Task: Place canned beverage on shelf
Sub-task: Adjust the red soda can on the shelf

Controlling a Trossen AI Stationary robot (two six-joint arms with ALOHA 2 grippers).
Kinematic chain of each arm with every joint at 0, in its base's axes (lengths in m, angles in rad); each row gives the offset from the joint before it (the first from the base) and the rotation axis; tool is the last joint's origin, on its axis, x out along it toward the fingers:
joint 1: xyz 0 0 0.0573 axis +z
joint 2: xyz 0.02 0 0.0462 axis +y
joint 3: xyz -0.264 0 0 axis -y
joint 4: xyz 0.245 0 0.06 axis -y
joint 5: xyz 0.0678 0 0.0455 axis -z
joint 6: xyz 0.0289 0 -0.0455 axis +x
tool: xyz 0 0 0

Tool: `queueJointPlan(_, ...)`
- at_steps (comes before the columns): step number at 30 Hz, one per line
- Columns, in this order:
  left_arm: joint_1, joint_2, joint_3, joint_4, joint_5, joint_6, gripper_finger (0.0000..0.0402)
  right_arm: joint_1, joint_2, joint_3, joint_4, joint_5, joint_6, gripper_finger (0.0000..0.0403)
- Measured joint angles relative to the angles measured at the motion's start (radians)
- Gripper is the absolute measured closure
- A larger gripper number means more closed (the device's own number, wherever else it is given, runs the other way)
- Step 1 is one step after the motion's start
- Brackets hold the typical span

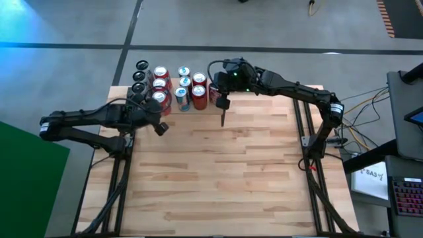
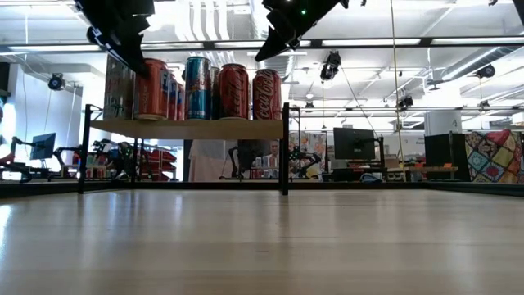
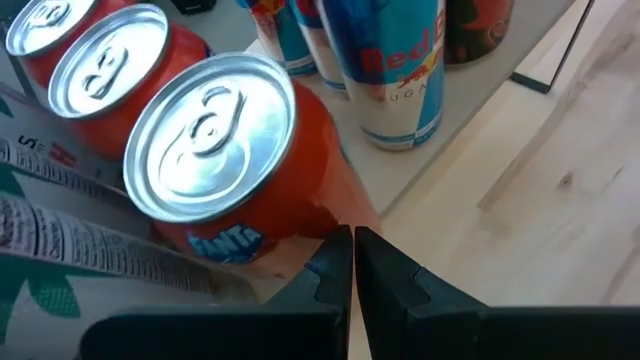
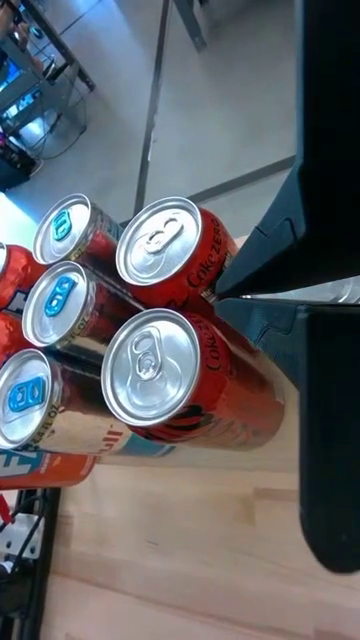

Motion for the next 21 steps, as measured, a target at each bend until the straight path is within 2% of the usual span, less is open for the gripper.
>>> queueJointPlan(7,0.000,-0.028,0.000,-0.017,0.007,-0.027,0.0402,0.000,0.000,0.000,-0.013,0.000,0.000,0.0394)
queueJointPlan(15,-0.001,-0.085,0.039,0.113,0.209,0.050,0.0402,0.000,0.000,0.000,-0.038,0.001,0.010,0.0394)
queueJointPlan(21,0.021,-0.070,0.172,0.057,0.138,0.073,0.0402,0.000,-0.011,-0.001,-0.072,0.003,0.013,0.0394)
